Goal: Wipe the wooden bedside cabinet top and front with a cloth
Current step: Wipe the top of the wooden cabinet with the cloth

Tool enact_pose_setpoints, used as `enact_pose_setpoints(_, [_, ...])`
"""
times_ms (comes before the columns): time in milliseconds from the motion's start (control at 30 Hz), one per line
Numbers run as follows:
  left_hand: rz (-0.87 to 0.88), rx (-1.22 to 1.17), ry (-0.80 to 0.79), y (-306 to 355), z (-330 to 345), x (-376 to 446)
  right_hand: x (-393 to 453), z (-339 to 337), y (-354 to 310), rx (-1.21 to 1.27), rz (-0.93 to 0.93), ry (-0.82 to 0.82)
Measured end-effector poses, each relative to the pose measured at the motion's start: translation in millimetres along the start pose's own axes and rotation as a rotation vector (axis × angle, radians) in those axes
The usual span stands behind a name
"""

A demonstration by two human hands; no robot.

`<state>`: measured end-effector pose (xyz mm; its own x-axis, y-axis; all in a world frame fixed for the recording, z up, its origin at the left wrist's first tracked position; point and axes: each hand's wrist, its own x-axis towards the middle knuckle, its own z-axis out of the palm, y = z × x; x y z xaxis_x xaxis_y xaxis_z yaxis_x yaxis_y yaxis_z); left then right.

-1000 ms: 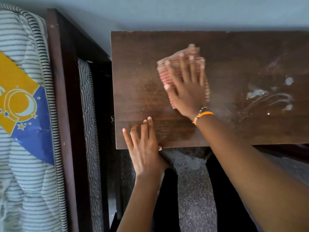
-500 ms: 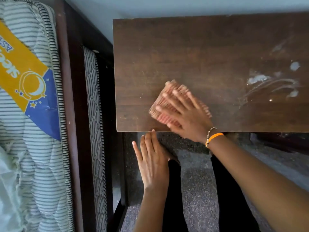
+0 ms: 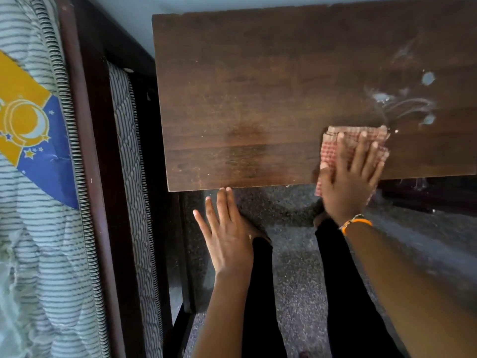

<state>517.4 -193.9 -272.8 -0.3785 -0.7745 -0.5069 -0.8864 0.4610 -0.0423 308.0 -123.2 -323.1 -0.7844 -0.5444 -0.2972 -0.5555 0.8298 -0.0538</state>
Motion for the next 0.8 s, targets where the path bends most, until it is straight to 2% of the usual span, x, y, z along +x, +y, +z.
enact_pose_setpoints(100, [0.027, -0.036, 0.024, -4.0, 3.9, 1.1, -19.7, 7.7, -38.0, 0.033, -0.065, 0.001])
enact_pose_setpoints(267, [0.063, -0.103, 0.11, -11.2, 10.2, 2.5, -35.0, 15.2, -124.0, 0.058, -0.372, 0.026])
enact_pose_setpoints(367, [0.023, -0.11, 0.077, -17.1, 11.7, -1.8, -35.3, 18.0, -141.6, 0.023, -0.563, -0.002])
enact_pose_setpoints(500, [0.016, -0.05, 0.015, -18.9, 5.5, -8.2, -26.3, 13.9, -106.5, -0.092, -0.878, -0.01])
enact_pose_setpoints(567, [0.041, -0.018, 0.023, -14.1, 1.7, -9.9, -19.6, 11.1, -77.3, -0.135, -0.953, -0.004])
enact_pose_setpoints(700, [0.114, 0.0, 0.045, 16.0, -8.8, -8.2, 3.1, -0.5, -7.0, -0.15, -0.872, 0.003])
enact_pose_setpoints(800, [0.204, 0.029, 0.005, 52.3, -12.5, -6.1, 20.8, -11.2, 49.9, -0.148, -0.76, -0.025])
